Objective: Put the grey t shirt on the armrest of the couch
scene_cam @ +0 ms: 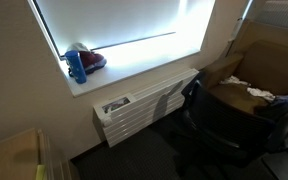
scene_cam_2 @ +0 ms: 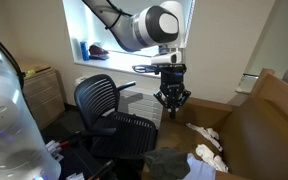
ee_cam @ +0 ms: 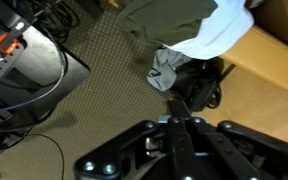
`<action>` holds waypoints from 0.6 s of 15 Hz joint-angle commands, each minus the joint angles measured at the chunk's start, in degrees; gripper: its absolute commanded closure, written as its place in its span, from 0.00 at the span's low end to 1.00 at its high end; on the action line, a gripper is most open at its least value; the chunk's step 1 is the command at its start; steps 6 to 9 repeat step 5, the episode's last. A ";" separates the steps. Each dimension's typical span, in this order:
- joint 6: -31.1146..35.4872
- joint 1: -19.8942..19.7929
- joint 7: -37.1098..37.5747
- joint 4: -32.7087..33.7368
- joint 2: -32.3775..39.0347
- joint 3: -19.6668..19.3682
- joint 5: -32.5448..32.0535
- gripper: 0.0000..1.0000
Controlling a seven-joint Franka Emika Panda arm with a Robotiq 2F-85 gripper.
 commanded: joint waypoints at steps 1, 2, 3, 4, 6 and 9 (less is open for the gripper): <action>-6.35 -4.74 -4.87 -0.27 -0.65 1.16 5.93 0.74; -3.72 -4.60 -2.81 0.04 0.14 2.60 3.70 0.97; -4.82 -5.34 -3.38 0.04 0.11 2.41 4.40 0.92; -5.14 -5.76 -3.60 0.04 0.10 2.31 4.60 0.84; -5.29 -5.91 -3.62 0.04 0.09 2.27 4.66 0.78; -5.29 -5.91 -3.62 0.04 0.09 2.27 4.66 0.78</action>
